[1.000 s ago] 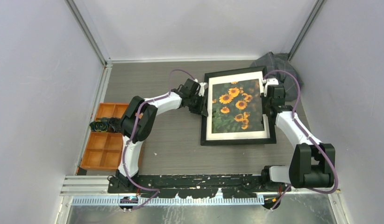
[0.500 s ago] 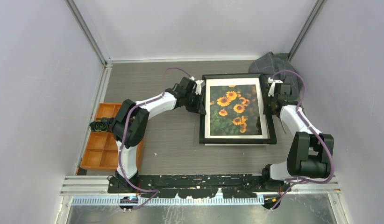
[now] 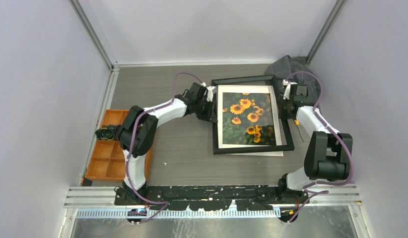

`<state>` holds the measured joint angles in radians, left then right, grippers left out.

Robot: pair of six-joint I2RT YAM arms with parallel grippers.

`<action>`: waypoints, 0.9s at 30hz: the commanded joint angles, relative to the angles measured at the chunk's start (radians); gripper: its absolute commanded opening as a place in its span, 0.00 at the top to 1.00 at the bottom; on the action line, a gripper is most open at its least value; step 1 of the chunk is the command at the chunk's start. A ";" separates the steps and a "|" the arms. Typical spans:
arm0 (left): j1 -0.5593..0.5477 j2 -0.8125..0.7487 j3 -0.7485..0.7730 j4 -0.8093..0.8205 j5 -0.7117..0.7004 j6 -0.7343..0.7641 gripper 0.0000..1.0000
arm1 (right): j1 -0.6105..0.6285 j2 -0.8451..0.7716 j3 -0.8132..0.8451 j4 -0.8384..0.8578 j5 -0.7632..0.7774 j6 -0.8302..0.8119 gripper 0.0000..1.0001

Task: Take the photo out of the frame
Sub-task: Pick up the photo frame item from the photo frame, then place the photo frame item at the center of the board.

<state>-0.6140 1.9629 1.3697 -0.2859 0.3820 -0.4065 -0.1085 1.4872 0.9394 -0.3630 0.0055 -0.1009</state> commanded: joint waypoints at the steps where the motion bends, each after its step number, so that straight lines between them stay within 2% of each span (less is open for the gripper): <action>1: -0.030 -0.038 0.052 0.063 0.115 0.088 1.00 | 0.056 0.006 0.083 0.131 -0.082 0.059 0.96; 8: 0.070 -0.114 0.058 -0.052 0.119 0.225 1.00 | 0.178 -0.022 0.113 0.118 -0.070 0.111 0.97; 16: 0.196 -0.205 -0.046 -0.199 0.108 0.390 1.00 | 0.304 -0.042 0.122 0.127 -0.112 0.211 0.96; 21: 0.273 -0.232 -0.091 -0.264 0.079 0.460 1.00 | 0.394 0.007 0.122 0.157 -0.110 0.248 0.96; 27: 0.361 -0.231 -0.110 -0.284 0.057 0.495 1.00 | 0.444 0.137 0.200 0.157 -0.110 0.327 0.98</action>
<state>-0.3065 1.7576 1.2701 -0.5407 0.4385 0.0387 0.3202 1.5761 1.0515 -0.2909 -0.0612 0.1371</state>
